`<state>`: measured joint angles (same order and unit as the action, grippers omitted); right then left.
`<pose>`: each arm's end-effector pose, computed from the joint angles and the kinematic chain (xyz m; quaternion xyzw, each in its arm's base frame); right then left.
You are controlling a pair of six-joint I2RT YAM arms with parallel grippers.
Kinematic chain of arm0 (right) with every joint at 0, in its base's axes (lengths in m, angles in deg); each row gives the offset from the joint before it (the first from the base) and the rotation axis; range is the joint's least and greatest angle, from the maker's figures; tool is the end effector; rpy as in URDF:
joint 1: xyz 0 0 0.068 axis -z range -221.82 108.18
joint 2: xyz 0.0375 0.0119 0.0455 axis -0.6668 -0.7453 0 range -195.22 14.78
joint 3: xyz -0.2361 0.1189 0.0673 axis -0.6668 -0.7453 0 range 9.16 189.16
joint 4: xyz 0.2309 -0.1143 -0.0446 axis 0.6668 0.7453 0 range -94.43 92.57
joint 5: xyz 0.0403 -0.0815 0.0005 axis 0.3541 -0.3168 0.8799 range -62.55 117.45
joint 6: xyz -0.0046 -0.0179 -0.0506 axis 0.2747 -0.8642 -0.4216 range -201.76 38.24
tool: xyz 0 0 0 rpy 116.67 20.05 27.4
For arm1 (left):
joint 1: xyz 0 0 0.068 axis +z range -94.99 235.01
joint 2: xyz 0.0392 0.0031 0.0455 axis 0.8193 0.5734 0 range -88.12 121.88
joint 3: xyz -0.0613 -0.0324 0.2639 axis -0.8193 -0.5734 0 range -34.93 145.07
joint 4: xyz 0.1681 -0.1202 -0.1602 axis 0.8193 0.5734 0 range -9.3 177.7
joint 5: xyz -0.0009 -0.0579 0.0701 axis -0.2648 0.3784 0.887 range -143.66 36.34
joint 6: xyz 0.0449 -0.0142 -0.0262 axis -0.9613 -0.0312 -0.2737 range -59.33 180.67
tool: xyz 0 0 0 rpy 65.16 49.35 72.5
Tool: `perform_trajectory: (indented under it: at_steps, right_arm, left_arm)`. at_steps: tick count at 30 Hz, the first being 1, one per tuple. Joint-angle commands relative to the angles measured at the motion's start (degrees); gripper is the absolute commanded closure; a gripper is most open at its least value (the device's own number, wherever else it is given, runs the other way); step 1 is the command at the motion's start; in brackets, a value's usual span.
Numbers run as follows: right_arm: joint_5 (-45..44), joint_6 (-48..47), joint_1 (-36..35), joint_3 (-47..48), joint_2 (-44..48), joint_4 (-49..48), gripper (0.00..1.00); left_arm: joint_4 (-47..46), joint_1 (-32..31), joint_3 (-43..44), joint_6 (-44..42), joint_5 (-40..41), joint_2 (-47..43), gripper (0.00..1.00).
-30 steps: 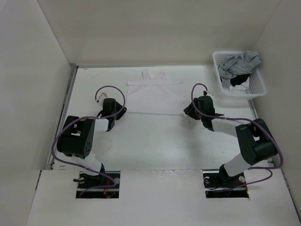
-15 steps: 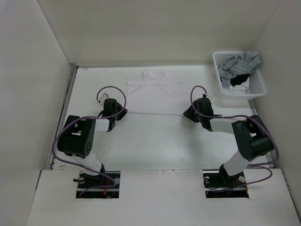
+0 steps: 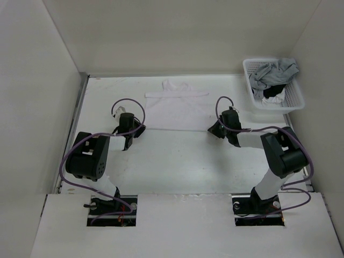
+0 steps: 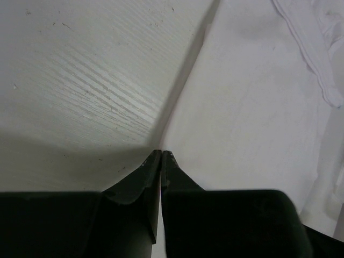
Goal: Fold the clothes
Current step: Fold the tank top
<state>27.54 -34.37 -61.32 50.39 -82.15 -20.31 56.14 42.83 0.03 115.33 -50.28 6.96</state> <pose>0.3051 0.1080 0.1368 0.2179 0.8790 0.2343 0.3535 0.3001 -0.0627 0.1303 -0.3345 0.8236 -0.2300 0.3961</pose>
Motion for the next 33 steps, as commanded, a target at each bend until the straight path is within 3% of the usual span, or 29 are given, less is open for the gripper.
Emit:
perform_trajectory:
  at_steps: [1, 4, 7, 12, 16, 21, 24, 26, 29, 33]
  right_arm:
    - [0.78, 0.94, -0.49, 0.61, 0.5, -3.62, 0.96]
    - [-0.62, 0.33, -1.45, -2.99, 7.86, -6.71, 0.99]
    - [-3.25, -1.86, -3.38, -6.16, 20.67, -2.17, 0.99]
    - [-10.8, -5.64, -10.75, -5.38, 49.41, 19.35, 0.99]
    - [-18.36, -5.92, -20.41, 1.73, 64.55, 37.2, 0.99]
    - [-32.94, -0.74, -40.18, 9.65, 71.69, 51.81, 0.99]
    - [-42.52, 2.87, -53.27, 10.71, 71.44, 54.99, 0.98]
    - [-46.49, 3.32, -58.12, 10.62, 69.17, 54.82, 0.98]
    - [-44.85, 0.7, -53.34, 10.01, 63.63, 51.49, 0.97]
    - [-24.25, -7.75, -30.09, 4.4, 53.19, 34.04, 0.98]
  left_arm:
    - [-1.55, -0.42, -0.94, -0.86, 0.67, -3.93, 1.0]
    - [-0.5, -0.6, -2.0, -2.0, 0.49, -10.76, 1.0]
    - [6.25, -0.69, -2.62, -4.02, 0.67, -22.72, 1.0]
    - [27.23, -3.23, 1.5, -9.47, 3.64, -49.86, 1.0]
    - [43.94, -6.39, 9.84, -11.15, 6.72, -65.35, 1.0]
    - [58.64, -9.56, 18.82, -10.1, 8.84, -75.12, 1.0]
    - [61.73, -8.95, 18.22, -9.39, 8.49, -77.07, 1.0]
    - [61.39, -8.25, 15.07, -8.87, 8.23, -77.33, 1.0]
    - [57.45, -7.63, 8.92, -8.78, 8.66, -75.15, 1.0]
    - [44.9, -5.71, 2.4, -8.6, 9.02, -64.45, 1.0]
